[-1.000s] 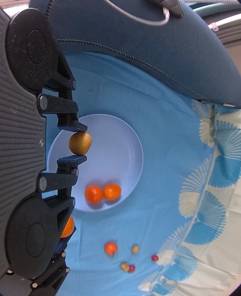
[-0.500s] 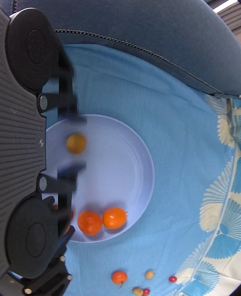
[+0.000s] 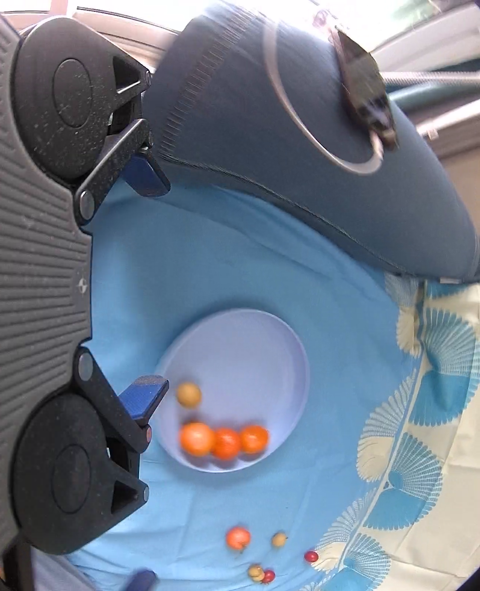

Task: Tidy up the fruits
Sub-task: 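Open the left tool to drop the yellow-brown fruit while the right tool releases the large orange, then lift both open tools away from the plate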

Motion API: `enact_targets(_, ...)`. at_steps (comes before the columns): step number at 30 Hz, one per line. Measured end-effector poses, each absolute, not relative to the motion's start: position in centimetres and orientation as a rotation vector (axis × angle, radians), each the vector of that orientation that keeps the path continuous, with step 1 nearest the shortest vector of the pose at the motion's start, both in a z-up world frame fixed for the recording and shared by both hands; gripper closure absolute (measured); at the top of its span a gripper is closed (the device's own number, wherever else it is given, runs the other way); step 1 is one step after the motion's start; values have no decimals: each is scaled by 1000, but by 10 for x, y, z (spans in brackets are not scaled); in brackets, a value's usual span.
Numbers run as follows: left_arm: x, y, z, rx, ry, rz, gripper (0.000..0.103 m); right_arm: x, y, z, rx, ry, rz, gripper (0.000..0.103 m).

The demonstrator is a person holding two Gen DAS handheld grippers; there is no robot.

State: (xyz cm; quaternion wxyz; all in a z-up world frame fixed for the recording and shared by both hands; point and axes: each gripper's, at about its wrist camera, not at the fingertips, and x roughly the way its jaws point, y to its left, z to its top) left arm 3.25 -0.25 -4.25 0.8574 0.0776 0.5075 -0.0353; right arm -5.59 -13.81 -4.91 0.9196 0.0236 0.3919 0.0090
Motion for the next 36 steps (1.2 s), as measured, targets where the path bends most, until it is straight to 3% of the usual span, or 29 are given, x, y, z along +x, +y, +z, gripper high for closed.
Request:
enact_targets(18, -72, 9, 33, 156, 820, -113, 0, -171, -128, 30, -14, 477, -36, 1)
enact_targets(36, -88, 25, 47, 115, 778, -104, 0, -191, -113, 42, -64, 434, -12, 1)
